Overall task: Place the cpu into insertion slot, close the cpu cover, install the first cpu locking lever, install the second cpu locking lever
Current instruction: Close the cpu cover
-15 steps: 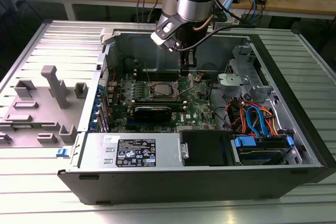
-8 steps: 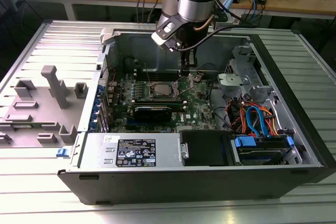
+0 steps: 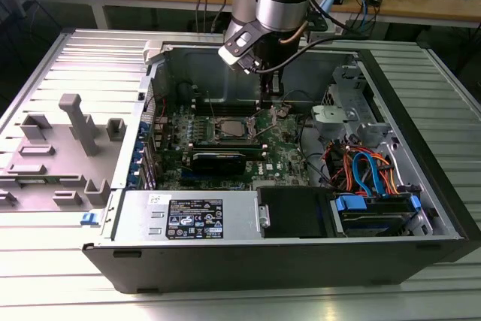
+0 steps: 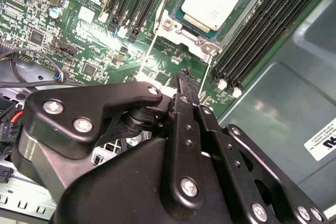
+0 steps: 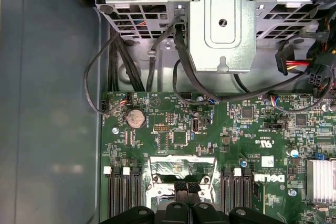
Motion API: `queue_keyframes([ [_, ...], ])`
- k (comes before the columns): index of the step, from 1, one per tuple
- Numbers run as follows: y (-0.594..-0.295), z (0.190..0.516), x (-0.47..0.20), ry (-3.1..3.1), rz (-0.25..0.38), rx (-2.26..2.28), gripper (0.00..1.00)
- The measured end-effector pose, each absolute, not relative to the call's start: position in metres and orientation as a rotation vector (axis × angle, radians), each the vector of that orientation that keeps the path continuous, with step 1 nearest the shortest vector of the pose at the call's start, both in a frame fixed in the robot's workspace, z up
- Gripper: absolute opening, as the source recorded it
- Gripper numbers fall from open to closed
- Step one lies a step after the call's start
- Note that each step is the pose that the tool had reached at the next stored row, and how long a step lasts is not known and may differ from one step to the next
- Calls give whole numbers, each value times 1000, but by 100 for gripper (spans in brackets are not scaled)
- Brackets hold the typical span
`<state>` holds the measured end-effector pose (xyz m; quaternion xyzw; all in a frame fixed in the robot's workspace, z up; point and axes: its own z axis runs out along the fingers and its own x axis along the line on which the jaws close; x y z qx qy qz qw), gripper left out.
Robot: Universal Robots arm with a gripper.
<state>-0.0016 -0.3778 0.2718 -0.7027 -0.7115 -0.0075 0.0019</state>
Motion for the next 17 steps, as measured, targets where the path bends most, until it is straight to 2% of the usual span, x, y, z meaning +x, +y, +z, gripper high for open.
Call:
queue_keyframes([
  [17,-378,272,5,-2233,-23,-2205,11],
])
